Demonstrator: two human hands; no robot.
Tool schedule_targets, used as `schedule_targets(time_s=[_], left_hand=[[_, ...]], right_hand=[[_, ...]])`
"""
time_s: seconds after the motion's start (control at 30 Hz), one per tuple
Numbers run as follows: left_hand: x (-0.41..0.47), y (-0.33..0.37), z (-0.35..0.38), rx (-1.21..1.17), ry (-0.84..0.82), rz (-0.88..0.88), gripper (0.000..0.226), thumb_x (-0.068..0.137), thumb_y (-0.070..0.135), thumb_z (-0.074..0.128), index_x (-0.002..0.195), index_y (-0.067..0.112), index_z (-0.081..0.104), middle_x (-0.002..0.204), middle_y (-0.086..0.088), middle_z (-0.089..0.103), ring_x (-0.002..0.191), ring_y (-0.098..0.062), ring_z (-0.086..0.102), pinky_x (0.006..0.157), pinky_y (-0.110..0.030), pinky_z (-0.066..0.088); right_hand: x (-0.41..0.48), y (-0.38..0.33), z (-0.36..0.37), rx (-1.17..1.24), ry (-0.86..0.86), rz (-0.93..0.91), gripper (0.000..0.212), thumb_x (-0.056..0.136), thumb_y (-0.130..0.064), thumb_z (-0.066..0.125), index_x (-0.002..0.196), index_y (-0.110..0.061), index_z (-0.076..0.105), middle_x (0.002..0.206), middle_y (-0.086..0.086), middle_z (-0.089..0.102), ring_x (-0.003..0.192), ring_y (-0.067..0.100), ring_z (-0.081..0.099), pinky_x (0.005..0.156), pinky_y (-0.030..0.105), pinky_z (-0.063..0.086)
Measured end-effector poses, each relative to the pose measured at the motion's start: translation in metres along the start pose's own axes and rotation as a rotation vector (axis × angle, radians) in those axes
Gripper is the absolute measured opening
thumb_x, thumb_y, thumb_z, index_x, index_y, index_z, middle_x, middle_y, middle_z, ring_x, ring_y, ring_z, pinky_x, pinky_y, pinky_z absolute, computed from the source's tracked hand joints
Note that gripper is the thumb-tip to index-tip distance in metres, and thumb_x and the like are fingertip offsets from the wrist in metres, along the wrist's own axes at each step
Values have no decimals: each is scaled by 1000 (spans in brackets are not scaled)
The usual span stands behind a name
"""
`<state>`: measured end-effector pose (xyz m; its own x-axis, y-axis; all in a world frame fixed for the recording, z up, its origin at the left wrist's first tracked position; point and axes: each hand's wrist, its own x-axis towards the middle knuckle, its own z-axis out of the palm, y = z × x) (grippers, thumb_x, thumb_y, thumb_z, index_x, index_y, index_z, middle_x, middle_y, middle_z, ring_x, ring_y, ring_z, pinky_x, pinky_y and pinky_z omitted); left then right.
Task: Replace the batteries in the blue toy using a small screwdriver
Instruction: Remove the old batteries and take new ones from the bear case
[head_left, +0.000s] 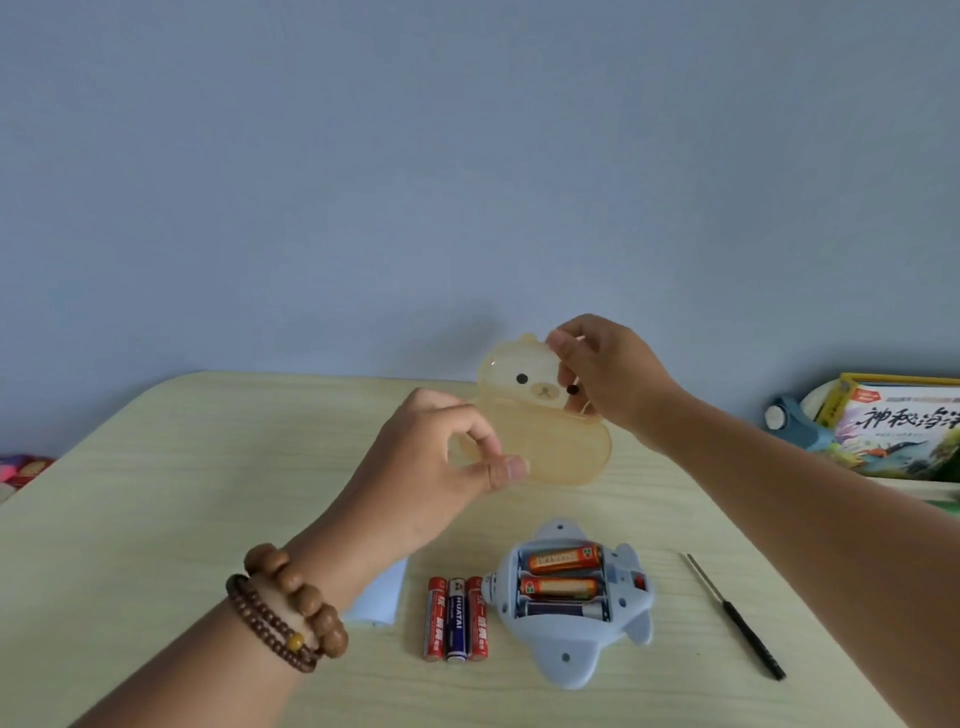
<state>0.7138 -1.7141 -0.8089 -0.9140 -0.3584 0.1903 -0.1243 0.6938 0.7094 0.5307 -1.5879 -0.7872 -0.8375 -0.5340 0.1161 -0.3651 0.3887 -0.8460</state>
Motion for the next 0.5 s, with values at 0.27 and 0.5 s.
schedule_targets(time_s=[0.27, 0.5], left_hand=[[1, -10, 12, 34, -67, -51, 30, 54, 54, 90, 67, 31, 76, 109, 19, 49, 88, 6, 48, 78, -18, 38], [1, -14, 9, 90, -158, -41, 39, 54, 55, 91, 83, 37, 73, 108, 22, 46, 89, 5, 48, 77, -18, 41]], right_hand=[[0, 31, 31, -169, -94, -4, 23, 103, -25, 48, 95, -23, 70, 84, 3, 76, 64, 9, 62, 55, 23, 46], [-3, 33, 36, -347, -100, -87, 25, 102, -27, 50, 97, -24, 74, 87, -8, 66, 77, 16, 64, 69, 35, 53]])
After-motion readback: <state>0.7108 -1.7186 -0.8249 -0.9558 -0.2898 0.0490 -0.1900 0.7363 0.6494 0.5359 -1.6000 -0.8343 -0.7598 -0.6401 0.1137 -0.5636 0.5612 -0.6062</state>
